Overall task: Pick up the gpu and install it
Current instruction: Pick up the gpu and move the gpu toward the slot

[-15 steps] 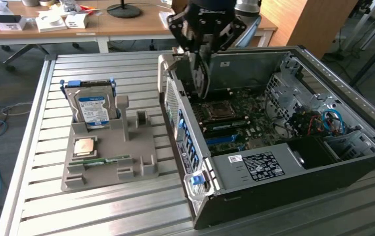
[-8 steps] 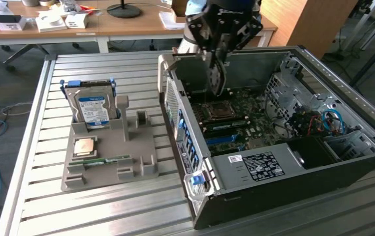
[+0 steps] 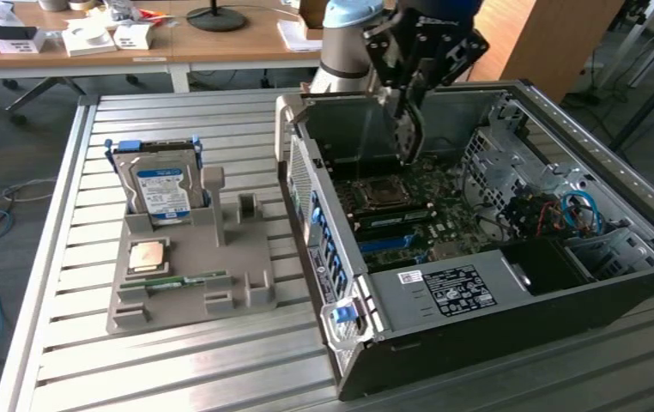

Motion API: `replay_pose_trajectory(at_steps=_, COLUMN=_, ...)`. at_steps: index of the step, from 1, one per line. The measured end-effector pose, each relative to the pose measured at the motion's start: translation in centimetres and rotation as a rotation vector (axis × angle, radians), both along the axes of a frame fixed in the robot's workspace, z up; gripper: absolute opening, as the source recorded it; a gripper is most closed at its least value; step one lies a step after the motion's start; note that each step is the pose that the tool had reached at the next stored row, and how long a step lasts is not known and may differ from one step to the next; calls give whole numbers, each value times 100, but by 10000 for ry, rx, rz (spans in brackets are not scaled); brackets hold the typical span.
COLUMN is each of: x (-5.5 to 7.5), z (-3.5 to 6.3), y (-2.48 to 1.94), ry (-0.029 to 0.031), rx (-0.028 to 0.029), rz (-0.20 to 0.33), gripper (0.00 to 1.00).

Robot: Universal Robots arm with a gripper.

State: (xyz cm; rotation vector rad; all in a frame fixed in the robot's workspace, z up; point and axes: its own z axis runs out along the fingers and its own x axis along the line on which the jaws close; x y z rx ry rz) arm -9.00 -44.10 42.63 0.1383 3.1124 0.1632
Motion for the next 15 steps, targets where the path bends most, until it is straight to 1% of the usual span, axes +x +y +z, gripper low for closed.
replay_pose_trajectory(at_steps=7, x=308, z=-3, y=0, ry=1, rx=10, rz=61, gripper=27)
replay_pose_trajectory(at_steps=15, x=621, z=-9, y=0, ry=1, rx=17, rz=197, gripper=27)
